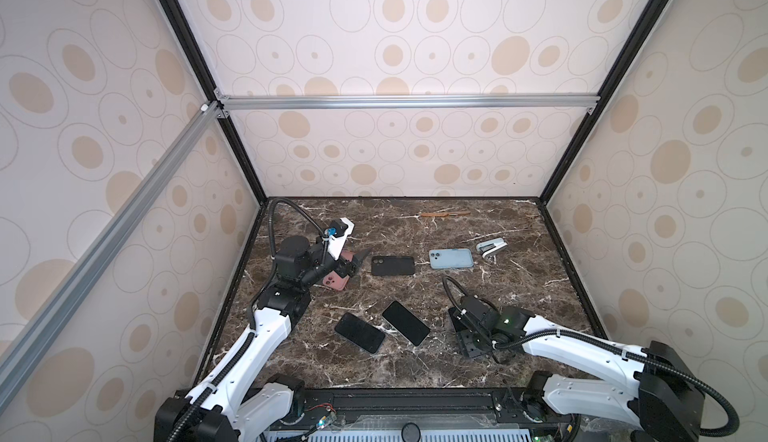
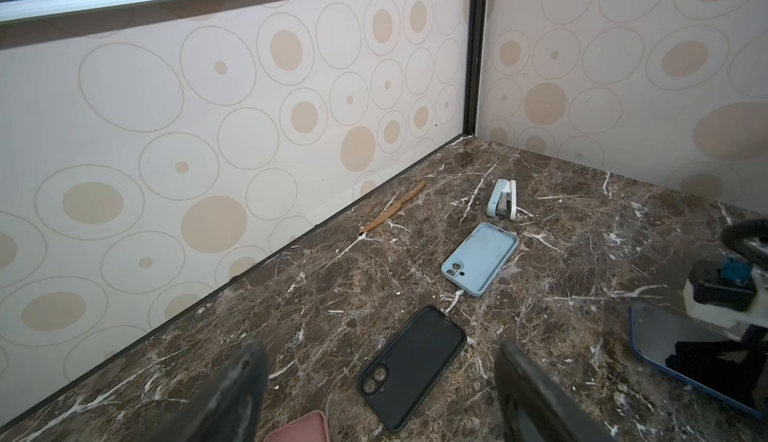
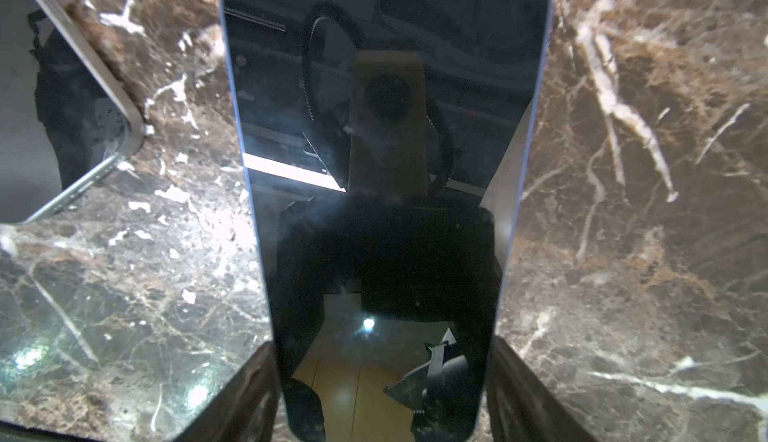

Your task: Put the phone into the phone case

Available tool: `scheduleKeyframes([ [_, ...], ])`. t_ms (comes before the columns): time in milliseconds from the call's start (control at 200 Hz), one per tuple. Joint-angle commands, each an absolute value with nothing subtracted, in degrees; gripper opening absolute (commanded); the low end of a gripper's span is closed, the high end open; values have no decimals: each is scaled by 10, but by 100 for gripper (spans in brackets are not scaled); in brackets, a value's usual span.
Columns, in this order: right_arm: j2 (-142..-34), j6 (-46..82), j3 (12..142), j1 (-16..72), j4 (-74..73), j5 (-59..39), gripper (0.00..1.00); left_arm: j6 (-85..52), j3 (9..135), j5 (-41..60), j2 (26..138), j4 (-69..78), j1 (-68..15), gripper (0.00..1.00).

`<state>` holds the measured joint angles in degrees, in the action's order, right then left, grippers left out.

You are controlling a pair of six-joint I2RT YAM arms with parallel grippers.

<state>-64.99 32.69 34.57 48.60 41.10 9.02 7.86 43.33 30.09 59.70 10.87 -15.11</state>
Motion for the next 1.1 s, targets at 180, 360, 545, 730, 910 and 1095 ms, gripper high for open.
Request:
scheduleKeyframes([
  [180,-617,318,350,489,409,117,62,31,521,318,647,17,-153,83],
  [360,-595,316,346,489,408,122,61,-11,568,346,686,-27,-154,79],
  [545,-558,311,344,489,411,131,61,-58,631,396,739,-88,-167,79],
  [730,-518,299,342,489,410,141,61,-129,696,395,818,-132,-193,72],
  [910,-486,281,345,489,404,149,61,-139,803,386,918,-228,-248,68],
  [1095,-480,220,375,489,379,153,61,-157,897,435,994,-272,-307,67],
])
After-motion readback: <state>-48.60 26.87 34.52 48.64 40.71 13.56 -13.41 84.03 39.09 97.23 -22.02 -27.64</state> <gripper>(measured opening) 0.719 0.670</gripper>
